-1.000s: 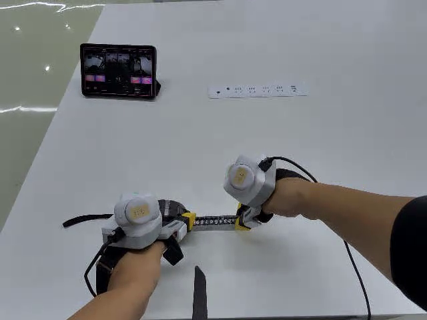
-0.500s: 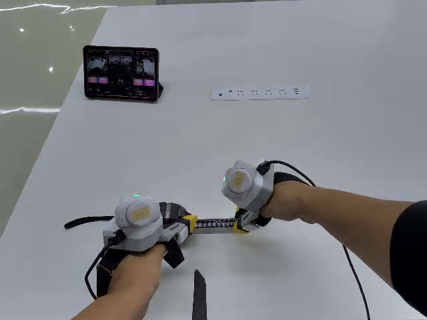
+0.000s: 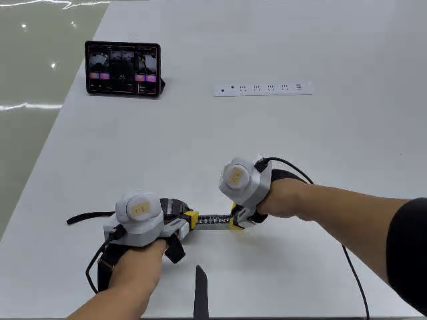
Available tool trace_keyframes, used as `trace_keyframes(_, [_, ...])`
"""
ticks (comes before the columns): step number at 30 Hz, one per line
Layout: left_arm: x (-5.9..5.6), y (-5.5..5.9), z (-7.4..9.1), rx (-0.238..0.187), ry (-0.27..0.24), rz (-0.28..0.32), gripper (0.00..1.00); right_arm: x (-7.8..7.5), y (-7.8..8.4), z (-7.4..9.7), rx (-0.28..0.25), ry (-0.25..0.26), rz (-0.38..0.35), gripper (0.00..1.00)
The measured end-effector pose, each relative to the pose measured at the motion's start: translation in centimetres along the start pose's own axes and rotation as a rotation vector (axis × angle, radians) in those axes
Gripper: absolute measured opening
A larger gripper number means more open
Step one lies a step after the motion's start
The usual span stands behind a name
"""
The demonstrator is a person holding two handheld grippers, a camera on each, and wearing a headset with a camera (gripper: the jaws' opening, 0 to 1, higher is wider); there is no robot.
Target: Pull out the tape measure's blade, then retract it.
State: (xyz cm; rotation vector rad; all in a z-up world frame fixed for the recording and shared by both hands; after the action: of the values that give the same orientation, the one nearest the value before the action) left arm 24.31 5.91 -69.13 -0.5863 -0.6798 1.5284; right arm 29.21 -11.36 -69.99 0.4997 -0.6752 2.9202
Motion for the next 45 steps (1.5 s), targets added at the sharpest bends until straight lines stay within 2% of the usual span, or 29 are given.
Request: trace_keyframes(45, [0.2,-0.1,-0.1,0.007,0.019,0.018,0.60,0.2,-1.6,-1.1,-0.049,0.004,0.011,0.10])
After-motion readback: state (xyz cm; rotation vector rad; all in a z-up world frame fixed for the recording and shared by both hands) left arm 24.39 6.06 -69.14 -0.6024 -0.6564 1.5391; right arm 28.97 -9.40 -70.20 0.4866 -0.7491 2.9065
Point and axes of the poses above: the centre of the closed fingertips' face, and the gripper's own axes: z roughly backward along the fingers, x roughly to its left, y roughly out of its underside, the point moved 9 cm from there along z, roughly backward along the fingers, and after that the axes turned 15 degrees about -y, right-handed, at the moved point
